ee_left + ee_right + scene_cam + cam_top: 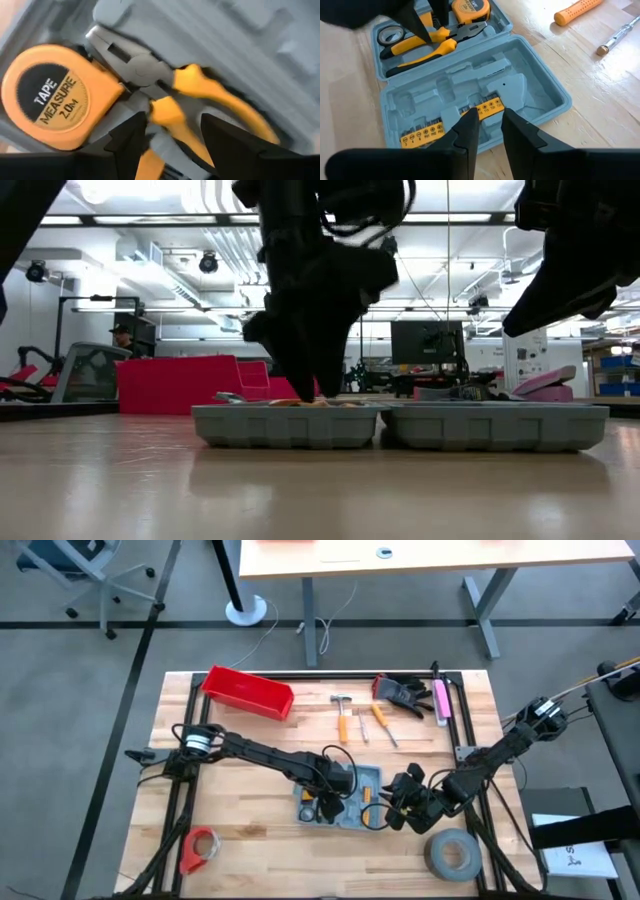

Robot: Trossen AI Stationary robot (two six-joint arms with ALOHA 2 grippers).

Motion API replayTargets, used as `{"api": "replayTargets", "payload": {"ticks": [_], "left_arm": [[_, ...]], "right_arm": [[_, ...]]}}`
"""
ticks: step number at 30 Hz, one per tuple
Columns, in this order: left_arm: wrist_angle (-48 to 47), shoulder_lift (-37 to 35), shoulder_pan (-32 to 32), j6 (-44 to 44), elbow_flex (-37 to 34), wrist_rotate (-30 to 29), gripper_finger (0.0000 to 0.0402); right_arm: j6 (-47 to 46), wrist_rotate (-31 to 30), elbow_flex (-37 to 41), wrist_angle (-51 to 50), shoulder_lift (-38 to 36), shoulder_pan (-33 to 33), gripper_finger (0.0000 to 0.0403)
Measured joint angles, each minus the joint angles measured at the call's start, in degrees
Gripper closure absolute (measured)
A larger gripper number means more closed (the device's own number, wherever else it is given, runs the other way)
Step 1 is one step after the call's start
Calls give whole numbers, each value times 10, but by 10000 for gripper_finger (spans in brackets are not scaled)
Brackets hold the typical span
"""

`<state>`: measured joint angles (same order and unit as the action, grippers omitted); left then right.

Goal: Prefit tool cases
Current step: Remove the yellow pliers from the prefit tool case to the table

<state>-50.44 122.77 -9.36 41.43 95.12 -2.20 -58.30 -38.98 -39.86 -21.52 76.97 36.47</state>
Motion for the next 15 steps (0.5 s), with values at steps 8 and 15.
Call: {"api": "replayTargets", "payload": {"ticks": [8,15], "left_arm": [[1,43,4,-9,5,4,220],[-16,43,5,-37,3,-9,293]], "right_arm": [[0,0,0,4,0,0,334],[-1,0,1,10,0,0,328]]}}
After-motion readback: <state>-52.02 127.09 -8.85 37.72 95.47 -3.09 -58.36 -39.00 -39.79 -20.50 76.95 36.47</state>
